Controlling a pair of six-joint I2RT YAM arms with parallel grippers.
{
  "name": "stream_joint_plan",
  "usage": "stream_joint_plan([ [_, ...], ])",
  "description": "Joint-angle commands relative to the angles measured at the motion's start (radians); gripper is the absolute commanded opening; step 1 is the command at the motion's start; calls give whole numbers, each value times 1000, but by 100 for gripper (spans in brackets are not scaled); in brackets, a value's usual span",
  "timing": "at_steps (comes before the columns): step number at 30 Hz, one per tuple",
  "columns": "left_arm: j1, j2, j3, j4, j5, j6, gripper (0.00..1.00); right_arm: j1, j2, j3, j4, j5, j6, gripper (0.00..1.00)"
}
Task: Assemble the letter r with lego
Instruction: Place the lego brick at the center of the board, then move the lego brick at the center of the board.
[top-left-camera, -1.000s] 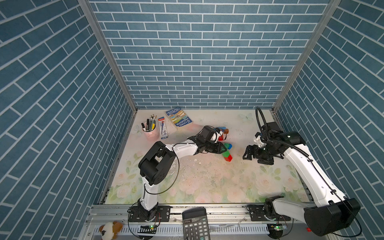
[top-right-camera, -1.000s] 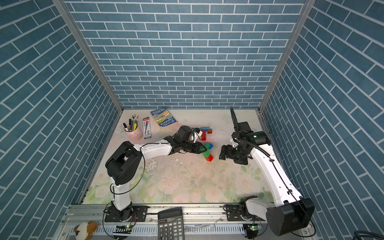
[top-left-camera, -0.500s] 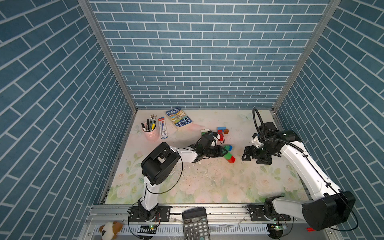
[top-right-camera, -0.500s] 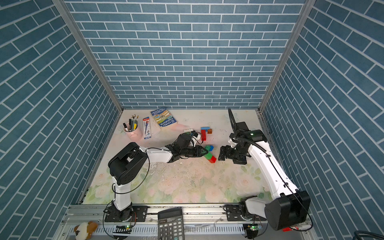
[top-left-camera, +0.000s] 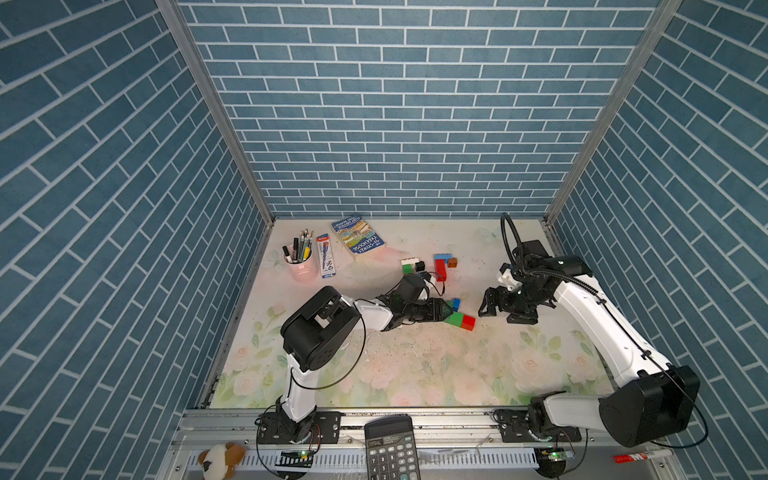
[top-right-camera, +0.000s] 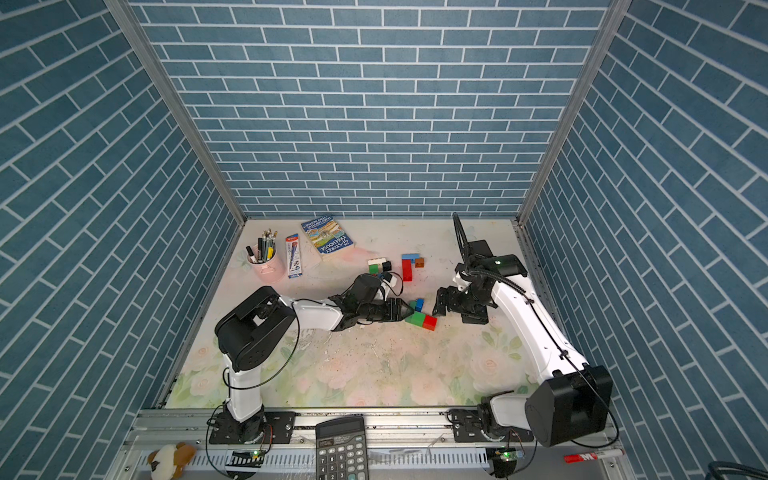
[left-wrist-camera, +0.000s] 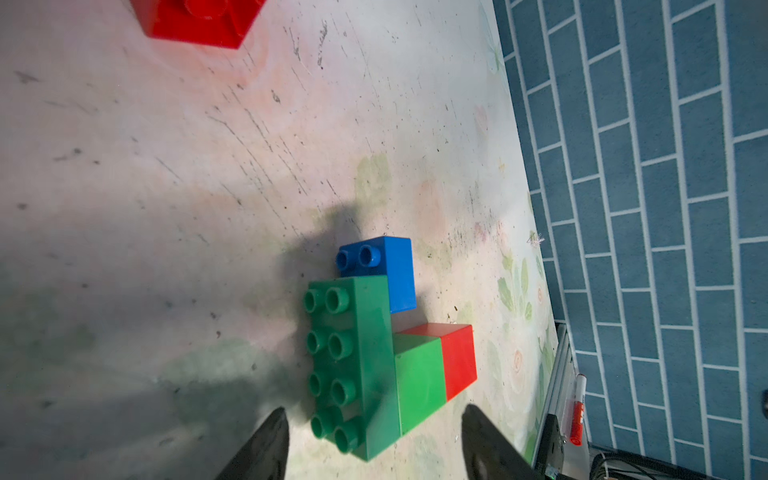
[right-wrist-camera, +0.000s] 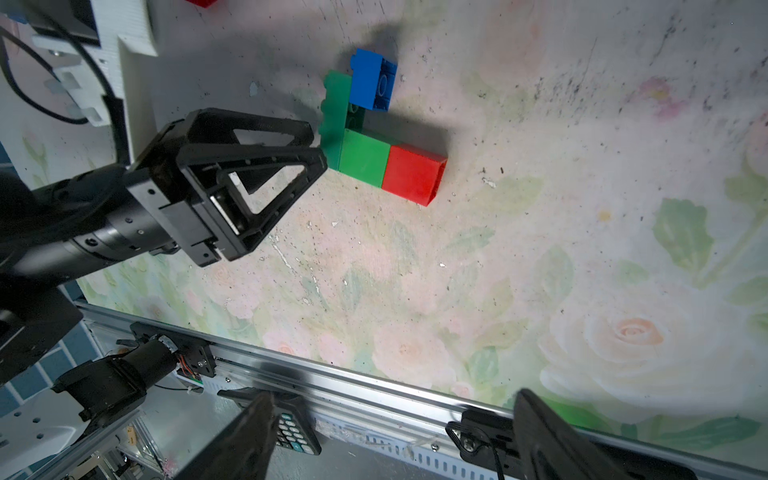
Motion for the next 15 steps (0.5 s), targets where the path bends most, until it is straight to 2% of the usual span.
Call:
stream_joint_plan([
  [1, 49, -136, -37, -73, -12, 57, 75, -3, 66, -37, 75, -12, -44, 90],
  [6, 89, -407, -72, -404, -144, 253, 88, 11, 154, -67, 190, 15, -98, 88],
  [9, 95, -563, -71, -612, -245, 374, 93, 55, 215, -41, 218, 91, -125, 88],
  [11, 109, -660, -85, -703, -297, 415, 95, 93, 258, -11, 222, 112, -139, 88],
  [15, 164, -791, -115, -788, -311, 449, 98, 129, 328, 13, 261, 122, -163, 88],
])
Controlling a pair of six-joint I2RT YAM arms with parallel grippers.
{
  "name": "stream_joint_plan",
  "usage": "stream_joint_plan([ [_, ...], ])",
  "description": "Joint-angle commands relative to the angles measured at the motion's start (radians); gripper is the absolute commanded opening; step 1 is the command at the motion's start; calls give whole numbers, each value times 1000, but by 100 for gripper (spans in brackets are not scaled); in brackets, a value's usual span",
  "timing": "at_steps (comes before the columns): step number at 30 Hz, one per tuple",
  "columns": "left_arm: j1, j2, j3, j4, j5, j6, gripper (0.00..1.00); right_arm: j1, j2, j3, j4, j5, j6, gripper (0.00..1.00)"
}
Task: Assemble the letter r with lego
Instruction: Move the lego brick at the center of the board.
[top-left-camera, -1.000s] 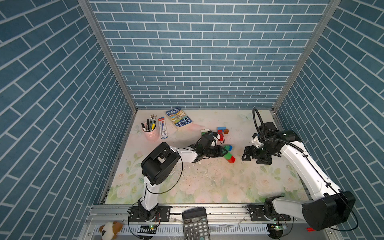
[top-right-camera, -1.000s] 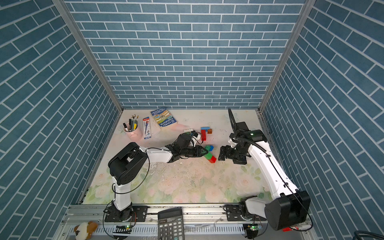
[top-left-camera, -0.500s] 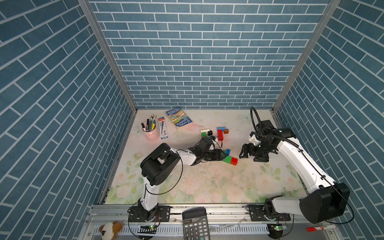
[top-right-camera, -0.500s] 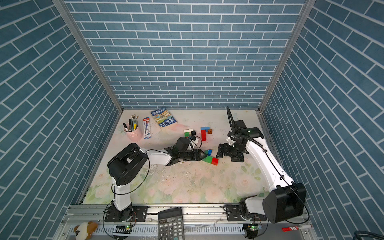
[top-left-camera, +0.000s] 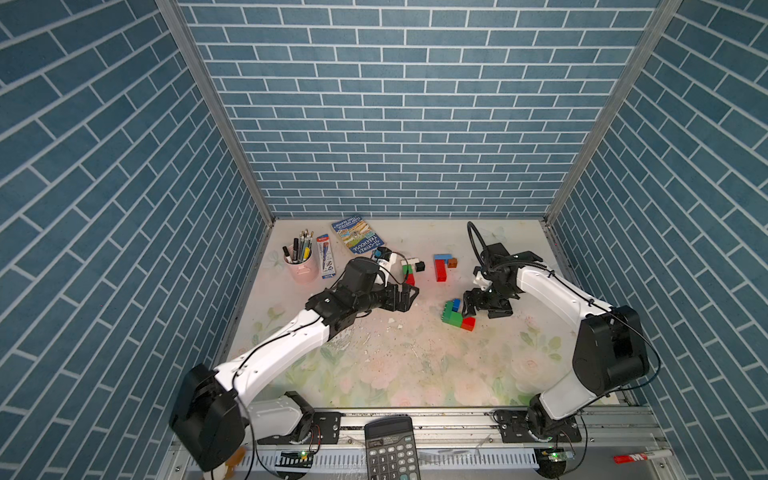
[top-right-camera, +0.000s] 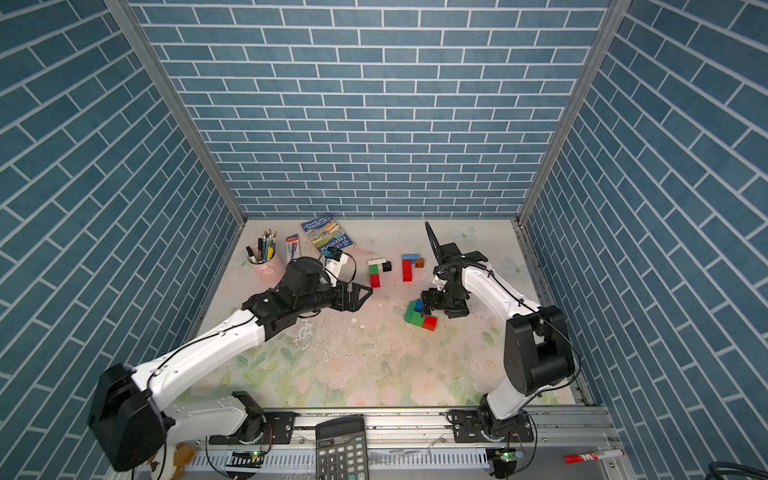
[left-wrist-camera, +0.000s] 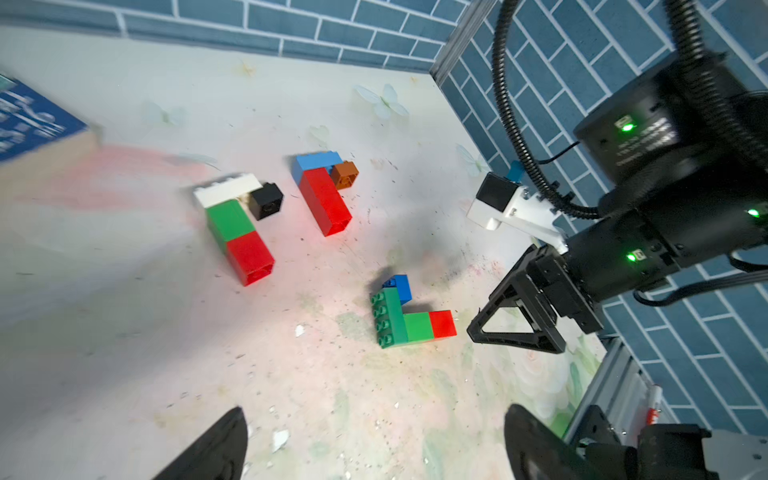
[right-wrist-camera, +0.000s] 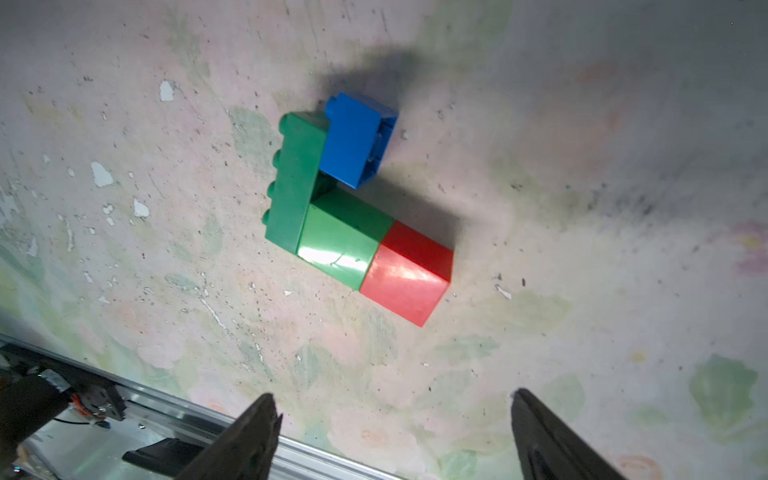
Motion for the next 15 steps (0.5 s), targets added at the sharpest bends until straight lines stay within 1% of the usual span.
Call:
stream_joint_plan([
  [1, 48, -61, -40, -201, -59, 95, 99, 19, 53, 38, 44, 29, -73, 89],
  [9, 117, -161, -46, -268, -39, 156, 99, 32, 155, 53, 112, 10, -107, 88],
  [15, 192, -204, -71, -274, 15, 175, 99, 55, 224, 88, 149, -76, -97, 86],
])
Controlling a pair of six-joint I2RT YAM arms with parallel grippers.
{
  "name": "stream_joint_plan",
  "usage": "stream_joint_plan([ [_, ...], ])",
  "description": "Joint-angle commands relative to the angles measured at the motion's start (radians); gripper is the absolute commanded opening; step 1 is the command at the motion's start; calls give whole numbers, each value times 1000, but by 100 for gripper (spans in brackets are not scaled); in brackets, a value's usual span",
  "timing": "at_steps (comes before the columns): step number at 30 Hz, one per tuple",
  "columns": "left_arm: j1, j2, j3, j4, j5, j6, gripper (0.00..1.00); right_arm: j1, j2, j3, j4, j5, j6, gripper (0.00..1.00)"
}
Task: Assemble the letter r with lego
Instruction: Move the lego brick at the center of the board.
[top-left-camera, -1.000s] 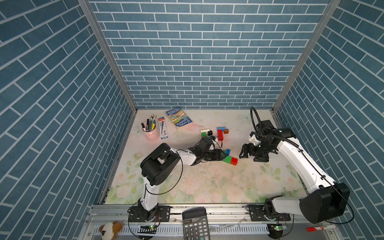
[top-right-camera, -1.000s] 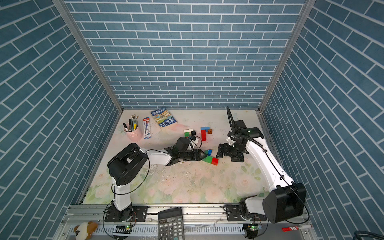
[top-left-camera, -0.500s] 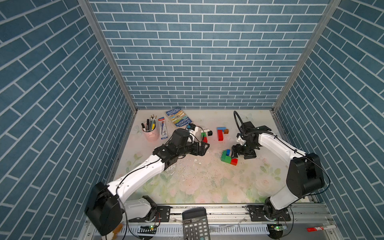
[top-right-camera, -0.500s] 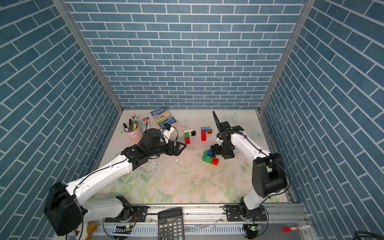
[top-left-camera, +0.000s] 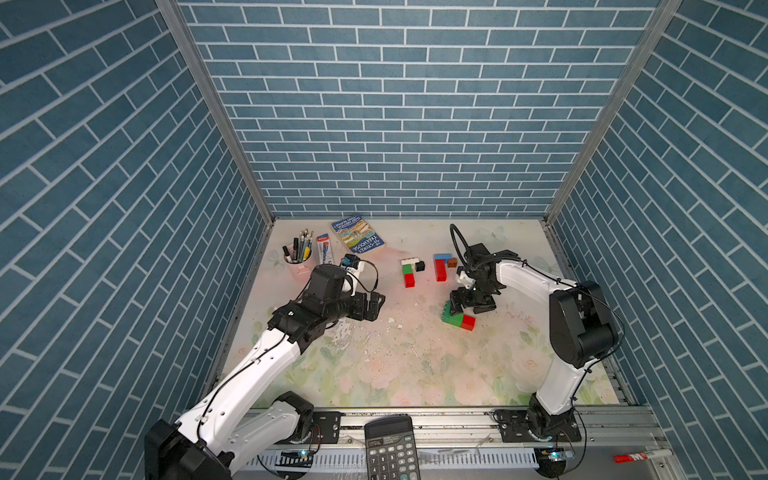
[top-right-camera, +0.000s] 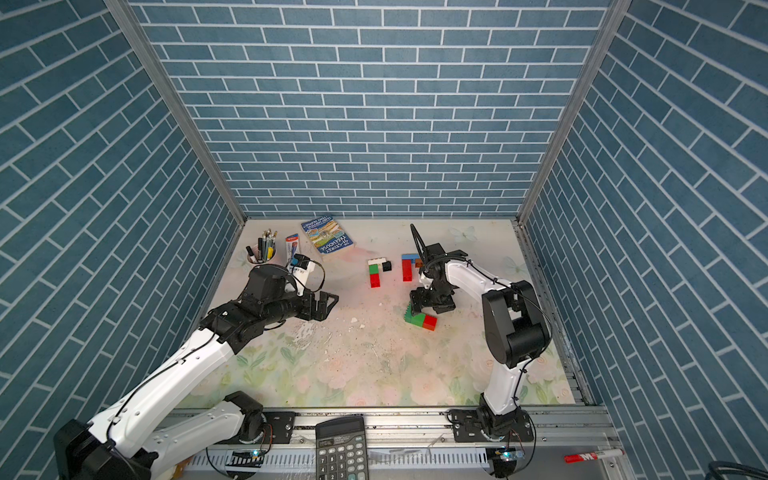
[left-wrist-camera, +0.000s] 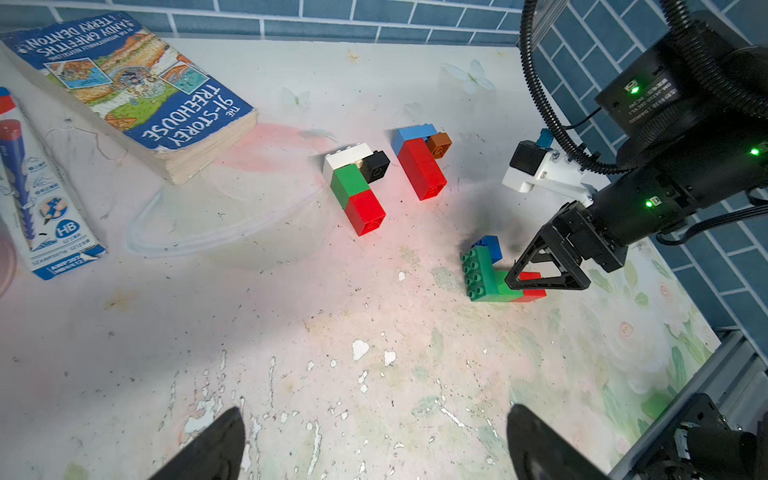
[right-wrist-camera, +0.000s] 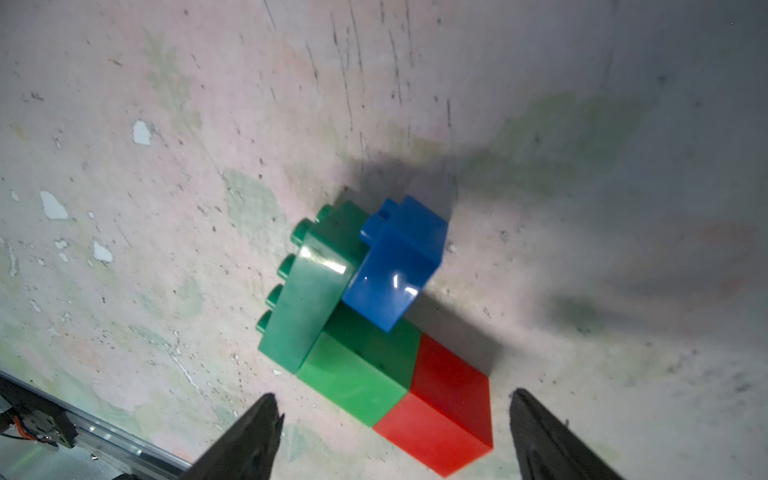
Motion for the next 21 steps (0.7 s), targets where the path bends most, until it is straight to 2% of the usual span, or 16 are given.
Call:
stream_joint_plan([
  [1, 36, -21, -18, -37, 36, 38, 99, 31, 29, 30, 28, -51, -25, 86],
  [8, 86, -22, -4, -55, 78, 65, 100, 96, 13, -12, 73, -25, 68, 83],
  [15, 103, -25, -3, -69, 92, 90, 100, 160, -5, -24, 56, 91, 142, 80],
  [21, 118, -29, 2, -82, 102, 110, 100, 209, 25, 1, -2, 180, 182, 64],
])
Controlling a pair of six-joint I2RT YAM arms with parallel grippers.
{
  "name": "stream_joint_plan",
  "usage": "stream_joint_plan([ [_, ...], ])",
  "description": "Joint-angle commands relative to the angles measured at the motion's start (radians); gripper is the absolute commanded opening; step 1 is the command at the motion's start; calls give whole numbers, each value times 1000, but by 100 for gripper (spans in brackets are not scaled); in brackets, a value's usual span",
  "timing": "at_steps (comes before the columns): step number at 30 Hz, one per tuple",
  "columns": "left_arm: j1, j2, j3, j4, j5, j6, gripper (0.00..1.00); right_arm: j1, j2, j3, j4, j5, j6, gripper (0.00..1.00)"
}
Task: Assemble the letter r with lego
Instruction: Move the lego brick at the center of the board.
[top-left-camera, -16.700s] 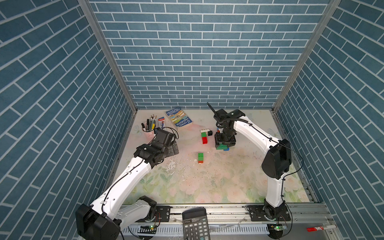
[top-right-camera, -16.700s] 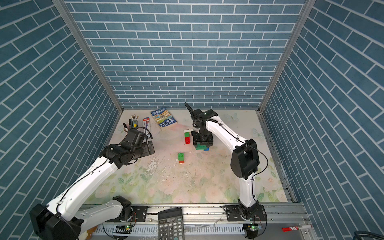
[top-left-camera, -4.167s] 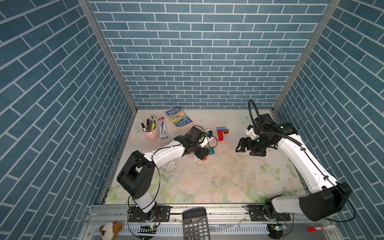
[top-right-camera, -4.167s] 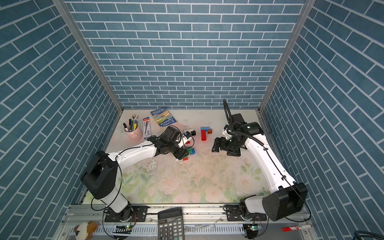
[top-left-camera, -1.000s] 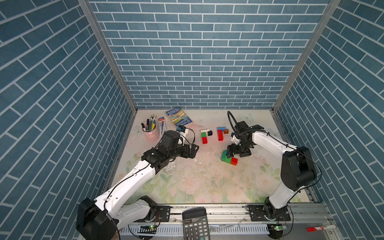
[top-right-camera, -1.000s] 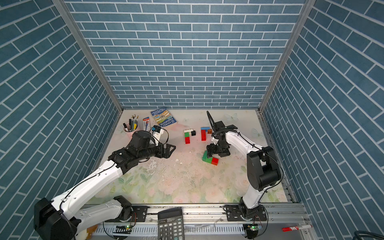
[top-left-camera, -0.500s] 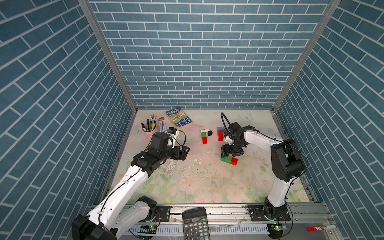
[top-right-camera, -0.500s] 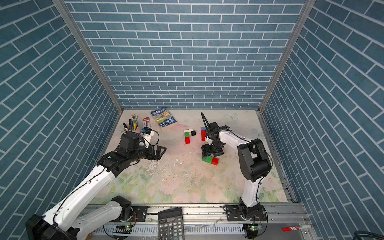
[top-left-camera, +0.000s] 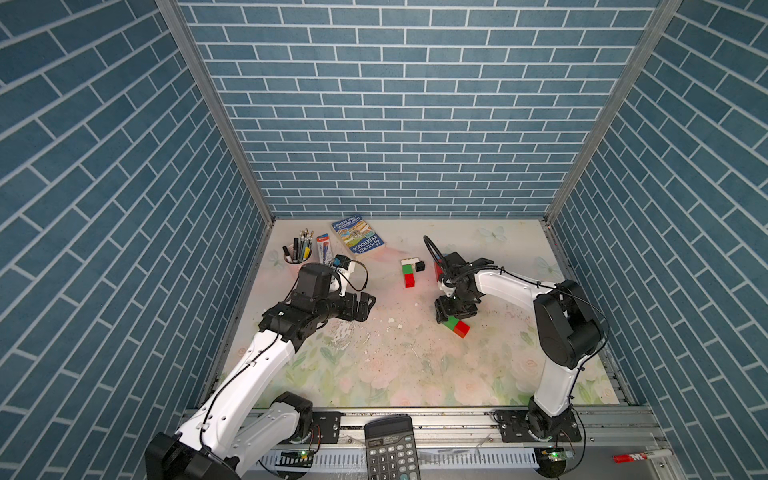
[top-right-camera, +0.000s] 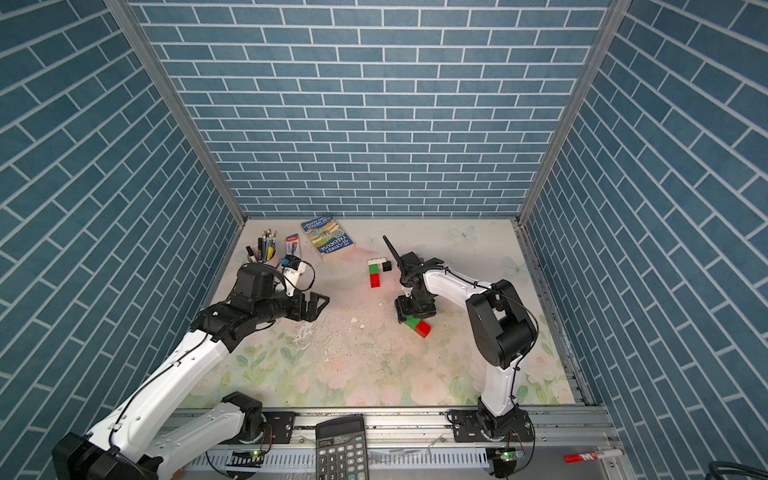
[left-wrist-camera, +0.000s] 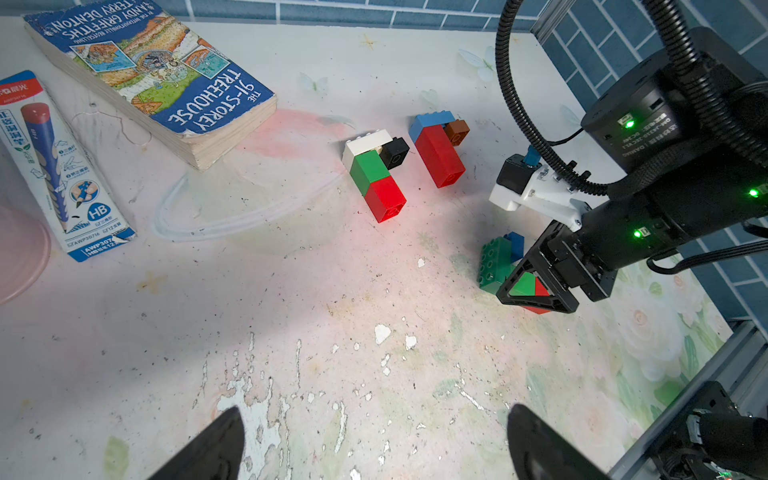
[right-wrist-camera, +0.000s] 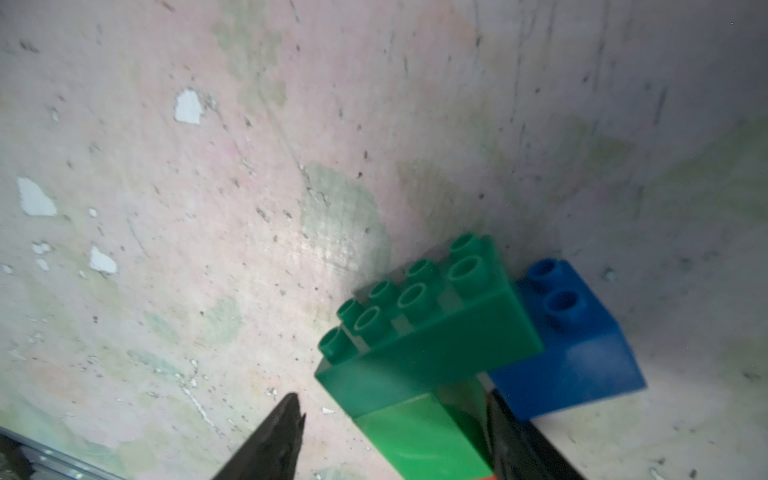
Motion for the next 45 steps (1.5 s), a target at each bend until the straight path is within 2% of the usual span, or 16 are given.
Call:
stream_joint_plan([
  [1, 12, -16, 7, -32, 13, 28, 100, 26, 8, 15, -56, 74, 48, 61],
  [6, 13, -22, 7, -34, 12, 29, 100, 53, 17, 6, -62, 119, 90, 48],
  [9, 13, -18, 7, -27, 12, 25, 100, 61, 30, 5, -66, 128, 102, 47],
  [16, 15, 10, 26, -8, 15, 18, 100, 64, 44, 8, -75, 171, 106, 30],
  [23, 14, 66, 61, 30, 28, 8, 100, 39, 39, 32, -114, 243, 50, 24],
  [29, 14, 139, 90, 94, 34, -17, 100, -67, 53, 64, -98, 216, -16, 24],
  [41, 15, 278, 183, 149, -3, -33, 100, -217, 215, 293, -138, 153, -123, 26],
  [43, 15, 299, 200, 148, -10, -32, 100, -229, 225, 317, -149, 142, -124, 31],
  [44, 14, 308, 206, 147, -17, -32, 100, -232, 224, 326, -154, 139, -127, 38],
  [45, 14, 317, 215, 145, -25, -30, 100, -234, 219, 339, -165, 134, -130, 51],
])
